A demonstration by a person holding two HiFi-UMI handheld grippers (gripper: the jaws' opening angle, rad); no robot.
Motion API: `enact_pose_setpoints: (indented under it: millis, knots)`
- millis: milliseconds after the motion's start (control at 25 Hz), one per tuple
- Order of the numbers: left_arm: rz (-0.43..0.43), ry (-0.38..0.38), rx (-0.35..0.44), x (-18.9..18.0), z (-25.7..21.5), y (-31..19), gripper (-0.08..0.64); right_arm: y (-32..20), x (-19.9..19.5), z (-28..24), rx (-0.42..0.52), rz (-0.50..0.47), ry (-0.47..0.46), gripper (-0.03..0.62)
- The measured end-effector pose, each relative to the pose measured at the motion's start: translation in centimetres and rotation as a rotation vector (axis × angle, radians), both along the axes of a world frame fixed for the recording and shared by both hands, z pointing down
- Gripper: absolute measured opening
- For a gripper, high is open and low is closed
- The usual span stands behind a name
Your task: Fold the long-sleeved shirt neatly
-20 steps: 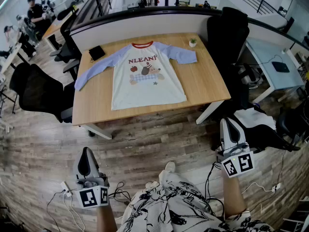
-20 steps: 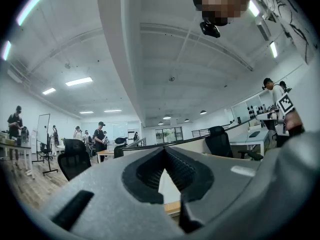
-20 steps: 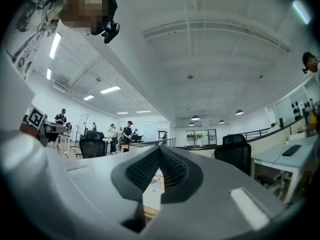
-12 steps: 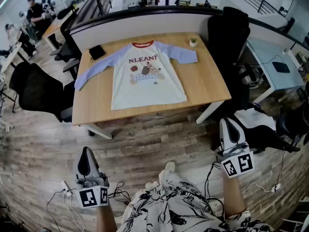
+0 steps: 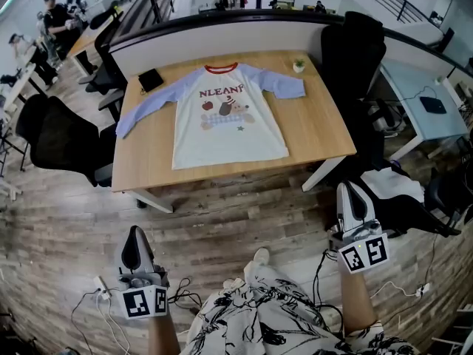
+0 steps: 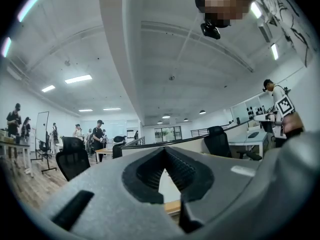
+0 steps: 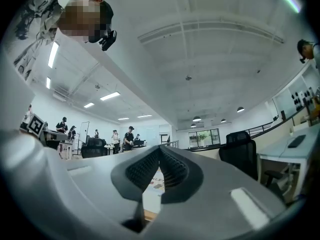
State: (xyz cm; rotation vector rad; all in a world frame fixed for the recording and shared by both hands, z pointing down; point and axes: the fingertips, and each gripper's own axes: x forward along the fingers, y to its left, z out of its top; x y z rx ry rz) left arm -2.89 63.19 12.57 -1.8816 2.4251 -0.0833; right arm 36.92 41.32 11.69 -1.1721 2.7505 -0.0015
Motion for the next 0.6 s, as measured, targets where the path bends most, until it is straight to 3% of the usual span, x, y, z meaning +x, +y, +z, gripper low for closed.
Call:
enact_pose_setpoints:
  millis: [80, 160, 280, 400, 480, 600]
  knots:
    - [-0.02, -0.022, -0.001, -0.4, 0.0, 0.1, 0.025, -0.2, -0.1, 0.2, -0.003, 0.002, 0.005, 0.015]
    - [-0.031, -0.016, -0.002, -0.8, 0.1, 0.0, 0.11, -0.5, -0.2, 0.3, -0.01, 0.003, 0.004, 0.103]
    - [-0.04, 0.001, -0.001, -1.2, 0.3, 0.1, 0.141, -0.8, -0.3, 0.4, -0.013, 0.005, -0.005, 0.165]
    - [-0.053, 0.009, 0.003, -1.6, 0.2, 0.1, 0.219, -1.0, -0.7, 0.4, -0.016, -0.007, -0.011, 0.279]
    - [-0.072, 0.008, 0.014, -2.0, 0.1, 0.2, 0.313, -1.0, -1.0, 0.4, -0.015, -0.019, -0.008, 0.33]
    - [-0.086, 0.016, 0.042, -2.6, -0.1, -0.1, 0.498, -1.4, -1.7, 1.0, -0.017, -0.028, 0.024, 0.469]
